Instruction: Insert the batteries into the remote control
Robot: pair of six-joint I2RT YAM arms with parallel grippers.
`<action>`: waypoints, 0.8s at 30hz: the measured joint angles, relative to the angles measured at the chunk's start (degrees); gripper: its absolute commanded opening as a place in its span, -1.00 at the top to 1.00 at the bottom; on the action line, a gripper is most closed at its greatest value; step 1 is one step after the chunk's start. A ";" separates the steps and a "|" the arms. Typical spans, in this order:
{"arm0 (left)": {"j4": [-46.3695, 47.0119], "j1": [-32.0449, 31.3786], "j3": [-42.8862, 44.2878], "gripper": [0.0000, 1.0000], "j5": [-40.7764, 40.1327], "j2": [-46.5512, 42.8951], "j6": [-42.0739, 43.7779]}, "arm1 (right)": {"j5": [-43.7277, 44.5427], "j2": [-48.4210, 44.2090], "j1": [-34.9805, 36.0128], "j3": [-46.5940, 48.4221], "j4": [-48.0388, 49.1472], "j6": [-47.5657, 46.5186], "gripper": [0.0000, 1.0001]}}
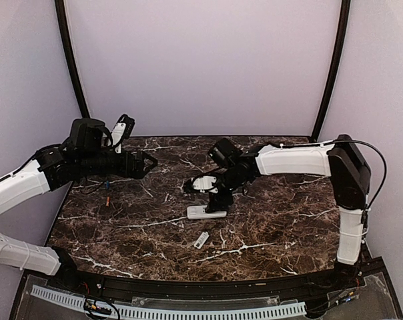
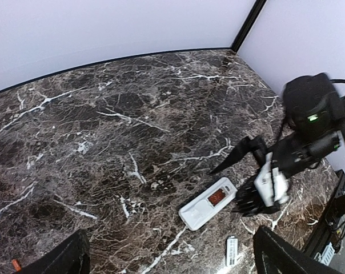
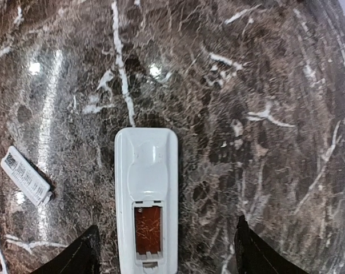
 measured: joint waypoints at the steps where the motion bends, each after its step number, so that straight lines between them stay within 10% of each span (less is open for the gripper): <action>1: -0.44 0.74 0.17 -0.98 0.02 0.24 -0.35 | -0.44 -1.62 -0.24 0.00 0.00 -0.09 -0.57; 13: -4.66 14.10 1.29 -0.93 0.13 9.09 -8.20 | -4.90 -16.96 -10.49 -1.29 17.75 24.20 -0.49; 21: -3.98 24.76 -2.95 -0.06 -0.72 13.18 -16.06 | -1.68 -11.15 -10.99 -0.57 19.61 32.00 -0.47; 24: -3.37 29.00 -2.86 -0.02 -0.59 17.22 -17.07 | -1.49 -7.67 -10.99 1.62 19.50 31.93 -0.47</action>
